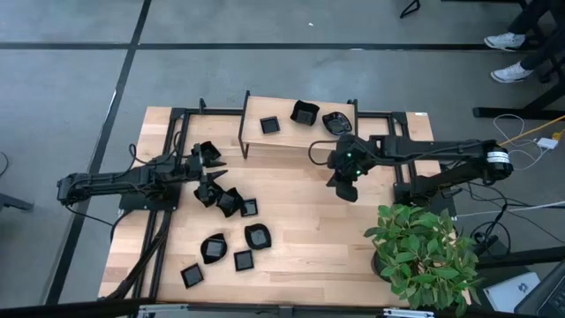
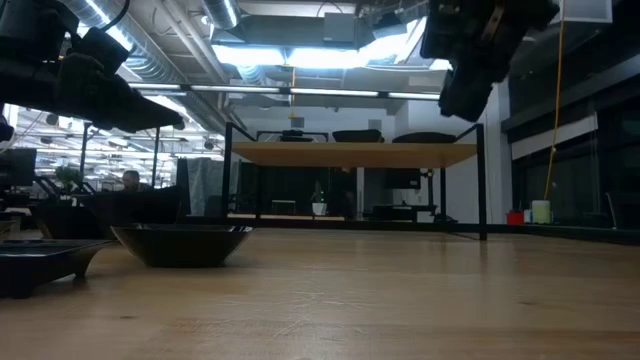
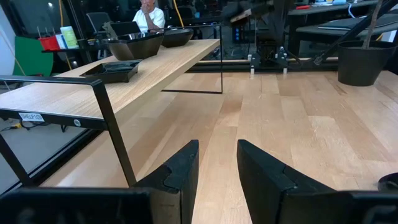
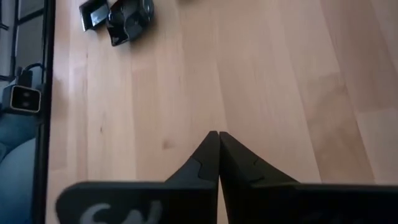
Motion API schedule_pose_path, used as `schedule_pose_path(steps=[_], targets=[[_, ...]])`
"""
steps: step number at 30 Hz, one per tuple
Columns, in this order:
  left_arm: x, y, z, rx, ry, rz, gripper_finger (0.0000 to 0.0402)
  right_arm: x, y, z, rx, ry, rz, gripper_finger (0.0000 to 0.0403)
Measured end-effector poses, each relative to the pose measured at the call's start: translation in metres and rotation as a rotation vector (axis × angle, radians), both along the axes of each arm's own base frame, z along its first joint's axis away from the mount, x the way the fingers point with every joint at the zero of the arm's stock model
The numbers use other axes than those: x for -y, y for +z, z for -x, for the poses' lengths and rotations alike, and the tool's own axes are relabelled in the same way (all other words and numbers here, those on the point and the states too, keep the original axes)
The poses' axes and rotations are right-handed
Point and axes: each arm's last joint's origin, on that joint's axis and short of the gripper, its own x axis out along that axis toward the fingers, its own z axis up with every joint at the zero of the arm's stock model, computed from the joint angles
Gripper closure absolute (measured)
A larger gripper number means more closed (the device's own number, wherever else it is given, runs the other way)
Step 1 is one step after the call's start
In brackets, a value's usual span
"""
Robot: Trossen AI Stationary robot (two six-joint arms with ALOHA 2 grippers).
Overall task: Pick & Place Mini shaped plates
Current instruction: Stack the distorted square plate on top of the distorted square plate on the shelf
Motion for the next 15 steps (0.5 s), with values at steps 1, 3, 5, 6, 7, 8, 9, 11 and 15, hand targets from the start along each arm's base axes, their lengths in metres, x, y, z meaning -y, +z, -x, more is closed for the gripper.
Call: schedule_pose_path(steps=[1, 3, 5, 6, 7, 8, 9, 11, 15], targets=[[0.000, 0.000, 0.000, 0.000, 0.001, 0.000, 0.0297, 0.000, -0.004, -0.001, 0.014, 0.000, 0.002, 0.0398], [0.000, 0.000, 0.000, 0.000, 0.000, 0.000, 0.0297, 0.000, -0.016, 0.000, 0.024, 0.000, 0.004, 0.0398], [0.000, 0.000, 0.000, 0.000, 0.000, 0.000, 0.0297, 0.000, -0.030, 0.001, 0.046, 0.000, 0.007, 0.0398], [0.000, 0.000, 0.000, 0.000, 0.001, 0.000, 0.0297, 0.000, -0.037, 0.001, 0.068, 0.000, 0.011, 0.0398], [0.000, 0.000, 0.000, 0.000, 0.000, 0.000, 0.0297, 0.000, -0.043, 0.003, 0.094, -0.003, 0.012, 0.0398], [0.000, 0.000, 0.000, 0.000, 0.000, 0.000, 0.0297, -0.001, -0.050, 0.005, 0.117, -0.008, 0.012, 0.0398], [0.000, 0.000, 0.000, 0.000, 0.000, 0.000, 0.0297, -0.001, -0.056, 0.008, 0.146, -0.013, 0.012, 0.0398], [0.000, 0.000, 0.000, 0.000, 0.000, 0.000, 0.0297, -0.003, -0.064, 0.017, 0.202, -0.017, 0.016, 0.0398], [0.000, 0.000, 0.000, 0.000, 0.000, 0.000, 0.0297, -0.006, -0.067, 0.037, 0.276, -0.017, 0.028, 0.0398]])
